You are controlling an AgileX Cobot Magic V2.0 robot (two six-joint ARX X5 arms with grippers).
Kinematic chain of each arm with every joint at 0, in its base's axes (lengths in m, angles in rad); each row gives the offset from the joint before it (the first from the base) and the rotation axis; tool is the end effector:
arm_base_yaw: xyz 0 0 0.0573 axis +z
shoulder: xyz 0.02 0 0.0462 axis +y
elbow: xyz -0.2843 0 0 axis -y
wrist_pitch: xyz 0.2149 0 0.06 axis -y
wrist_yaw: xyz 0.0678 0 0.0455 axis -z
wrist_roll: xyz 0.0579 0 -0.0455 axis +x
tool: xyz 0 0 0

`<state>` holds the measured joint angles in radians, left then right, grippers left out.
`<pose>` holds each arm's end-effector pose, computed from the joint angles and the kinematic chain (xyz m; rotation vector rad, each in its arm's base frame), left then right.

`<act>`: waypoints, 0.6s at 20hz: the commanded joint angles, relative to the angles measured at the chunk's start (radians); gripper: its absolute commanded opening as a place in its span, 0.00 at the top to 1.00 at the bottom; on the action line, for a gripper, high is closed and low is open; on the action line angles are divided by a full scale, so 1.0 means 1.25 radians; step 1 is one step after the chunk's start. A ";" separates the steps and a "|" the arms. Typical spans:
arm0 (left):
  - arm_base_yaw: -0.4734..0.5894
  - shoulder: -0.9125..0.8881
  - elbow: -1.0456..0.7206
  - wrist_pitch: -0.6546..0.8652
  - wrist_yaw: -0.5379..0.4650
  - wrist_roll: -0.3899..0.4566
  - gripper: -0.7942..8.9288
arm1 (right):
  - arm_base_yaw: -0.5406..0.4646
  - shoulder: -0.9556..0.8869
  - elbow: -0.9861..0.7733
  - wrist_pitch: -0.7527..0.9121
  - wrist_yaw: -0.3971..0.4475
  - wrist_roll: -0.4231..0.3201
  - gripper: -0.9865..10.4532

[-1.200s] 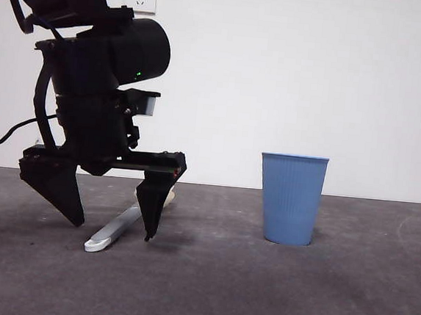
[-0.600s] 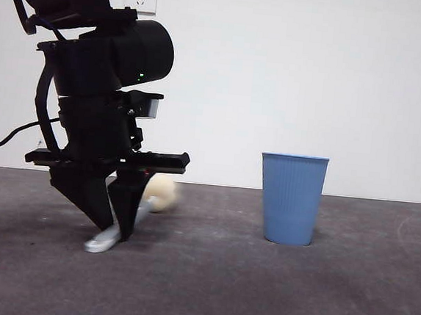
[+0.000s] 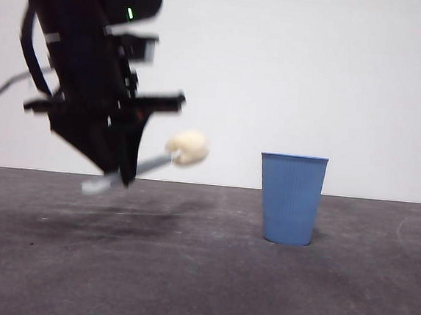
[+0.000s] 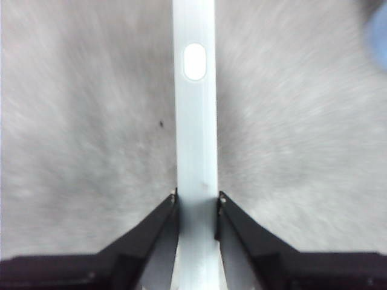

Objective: Pick up the cup brush,pick up the cup,insert the brush into the cup,clean the cup,put the cup brush back,put the cup back to the fixed position on the table

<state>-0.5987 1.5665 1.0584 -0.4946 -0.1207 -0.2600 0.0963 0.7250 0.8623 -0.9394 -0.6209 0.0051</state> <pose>0.2543 -0.1651 0.2301 0.1200 0.9903 -0.3089 0.0881 0.0423 0.2983 0.2169 0.7926 0.6757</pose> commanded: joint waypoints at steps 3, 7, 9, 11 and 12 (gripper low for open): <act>-0.002 -0.144 -0.003 -0.068 0.022 0.082 0.93 | 0.046 0.056 -0.017 0.167 0.029 0.090 0.42; -0.002 -0.280 -0.003 -0.142 0.031 0.111 0.93 | 0.177 0.127 -0.092 0.319 0.205 0.119 0.41; -0.002 -0.337 -0.003 -0.172 0.031 0.128 0.93 | 0.242 0.162 -0.141 0.419 0.302 0.133 0.41; -0.002 -0.384 -0.003 -0.202 0.031 0.128 0.93 | 0.296 0.197 -0.185 0.519 0.393 0.145 0.41; -0.002 -0.405 -0.003 -0.219 0.031 0.132 0.93 | 0.318 0.215 -0.206 0.566 0.427 0.145 0.41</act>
<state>-0.5987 1.0630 1.0584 -0.7689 -0.0864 -0.1116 0.4873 0.9886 0.6205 -0.2504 -0.1013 0.1726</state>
